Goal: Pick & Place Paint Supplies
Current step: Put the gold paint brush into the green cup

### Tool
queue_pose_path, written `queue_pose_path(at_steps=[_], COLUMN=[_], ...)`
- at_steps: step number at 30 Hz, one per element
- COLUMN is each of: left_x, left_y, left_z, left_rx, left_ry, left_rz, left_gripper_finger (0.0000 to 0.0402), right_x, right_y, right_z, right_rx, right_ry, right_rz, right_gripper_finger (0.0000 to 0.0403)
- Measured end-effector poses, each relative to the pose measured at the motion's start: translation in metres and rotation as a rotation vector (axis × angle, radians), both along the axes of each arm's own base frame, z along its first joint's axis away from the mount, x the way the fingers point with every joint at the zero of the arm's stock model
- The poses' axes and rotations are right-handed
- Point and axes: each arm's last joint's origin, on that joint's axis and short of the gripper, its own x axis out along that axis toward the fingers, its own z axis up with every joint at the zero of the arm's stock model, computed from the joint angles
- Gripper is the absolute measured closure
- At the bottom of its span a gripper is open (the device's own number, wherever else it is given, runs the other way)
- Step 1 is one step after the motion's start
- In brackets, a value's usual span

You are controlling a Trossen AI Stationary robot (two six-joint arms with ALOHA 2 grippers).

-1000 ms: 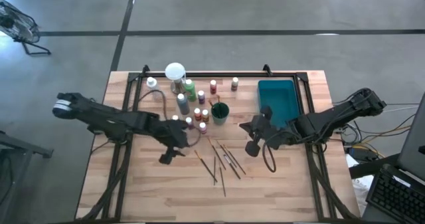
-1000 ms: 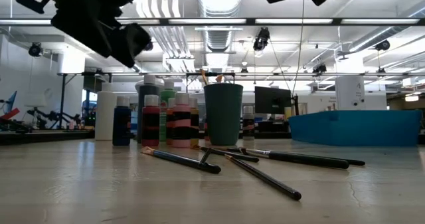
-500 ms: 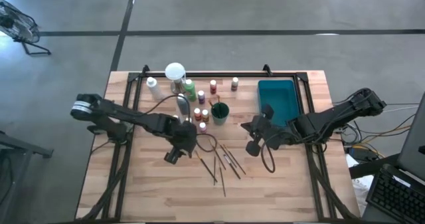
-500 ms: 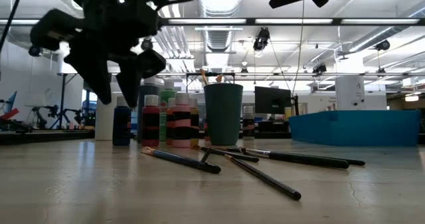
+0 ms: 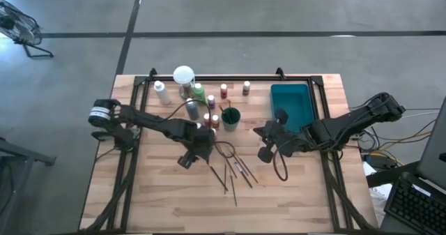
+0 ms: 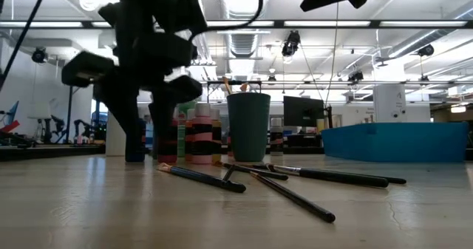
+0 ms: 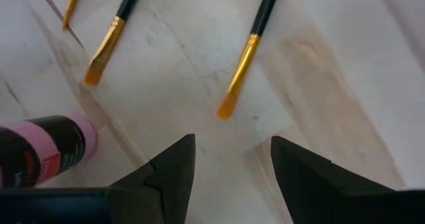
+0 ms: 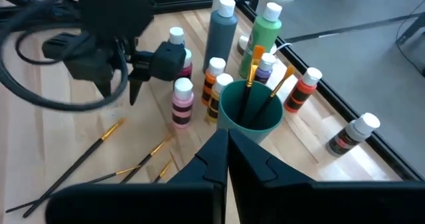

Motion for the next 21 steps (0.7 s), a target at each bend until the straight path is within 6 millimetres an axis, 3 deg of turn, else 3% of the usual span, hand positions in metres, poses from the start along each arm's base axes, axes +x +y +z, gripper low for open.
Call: queue_pose_path(at_steps=[16, 21], left_x=[0.011, 0.008], left_y=[0.000, -0.008], left_z=[-0.008, -0.008], left_rx=[0.002, 0.102], left_ry=[-0.019, -0.019], left_rz=[-0.027, -0.021], left_gripper_finger=[0.0200, 0.0200], right_x=[-0.002, -0.002], right_y=[-0.001, -0.001], right_z=[-0.003, -0.004], right_rx=[-0.022, -0.023], right_ry=[0.016, 0.019], right_rz=[-0.021, -0.021], right_gripper_finger=[0.0394, 0.0394])
